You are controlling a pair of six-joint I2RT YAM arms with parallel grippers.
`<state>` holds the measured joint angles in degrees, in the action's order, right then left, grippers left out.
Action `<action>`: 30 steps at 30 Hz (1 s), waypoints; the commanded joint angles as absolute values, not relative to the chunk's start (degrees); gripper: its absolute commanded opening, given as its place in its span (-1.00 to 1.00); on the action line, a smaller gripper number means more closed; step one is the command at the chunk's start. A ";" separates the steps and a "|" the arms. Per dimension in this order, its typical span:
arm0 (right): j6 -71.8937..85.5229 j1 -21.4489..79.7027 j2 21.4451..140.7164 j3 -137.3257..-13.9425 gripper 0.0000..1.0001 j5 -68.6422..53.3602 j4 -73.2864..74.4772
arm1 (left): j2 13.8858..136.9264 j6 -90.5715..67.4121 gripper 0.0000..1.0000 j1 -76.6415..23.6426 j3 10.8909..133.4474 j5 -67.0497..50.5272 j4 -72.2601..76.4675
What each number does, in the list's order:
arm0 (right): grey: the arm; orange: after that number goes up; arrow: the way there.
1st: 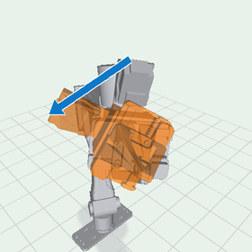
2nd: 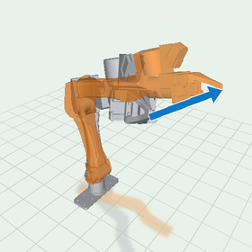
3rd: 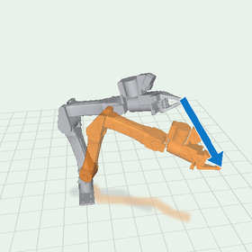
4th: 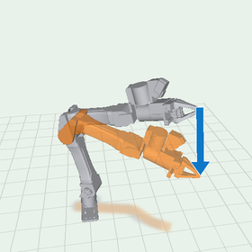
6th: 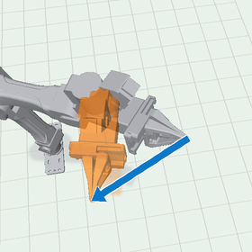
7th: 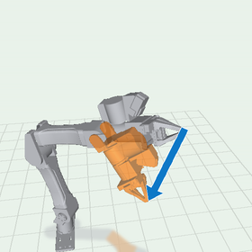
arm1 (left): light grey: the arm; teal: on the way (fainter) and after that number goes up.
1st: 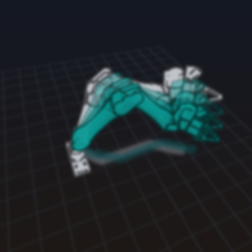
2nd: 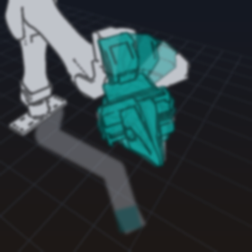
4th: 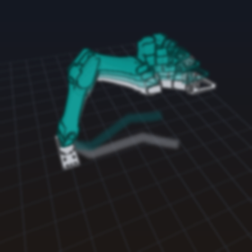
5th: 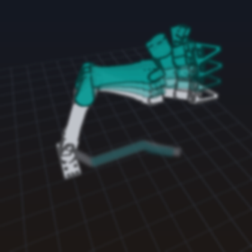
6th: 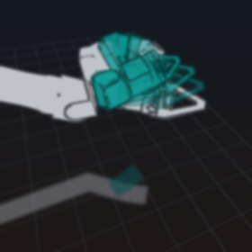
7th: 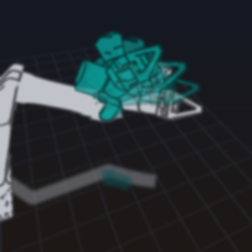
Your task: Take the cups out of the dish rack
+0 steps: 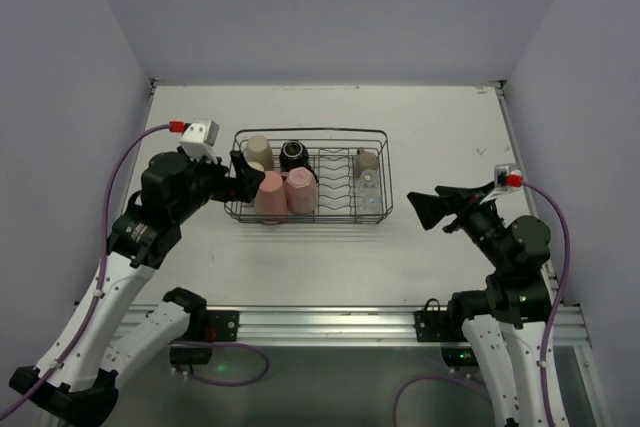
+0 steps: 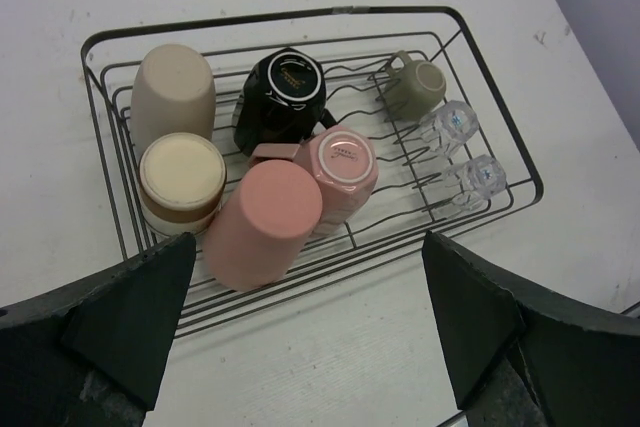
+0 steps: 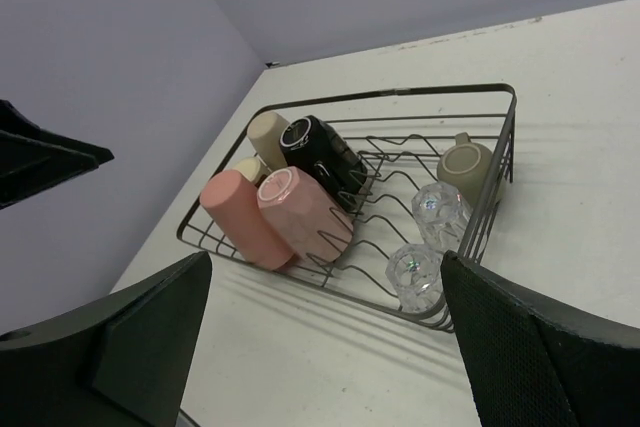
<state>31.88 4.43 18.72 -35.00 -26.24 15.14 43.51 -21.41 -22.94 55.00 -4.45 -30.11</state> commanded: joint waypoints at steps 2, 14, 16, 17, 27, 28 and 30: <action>31.82 4.31 19.51 -34.98 0.98 -26.19 15.73 | 44.38 -19.86 1.00 -22.94 56.43 -4.31 -30.59; 34.80 4.22 23.02 -31.38 0.98 -29.70 9.41 | 50.97 -20.21 1.00 -24.16 55.11 -0.38 -28.65; 34.98 4.22 23.29 -30.85 0.98 -29.88 8.70 | 51.94 -20.21 1.00 -27.14 55.02 4.02 -28.74; 34.98 4.31 23.38 -30.41 0.98 -29.80 8.27 | 53.16 -20.30 1.00 -28.46 55.19 7.96 -28.74; 33.66 4.31 23.82 -29.09 0.98 -30.41 8.17 | 62.31 -22.76 1.00 -39.28 53.97 24.25 -25.93; 33.58 4.31 23.82 -29.00 0.98 -30.67 8.17 | 63.27 -22.85 1.00 -40.24 53.96 25.13 -25.67; 33.31 4.31 23.99 -28.92 0.98 -30.94 8.17 | 65.30 -22.85 1.00 -40.95 54.14 27.50 -24.79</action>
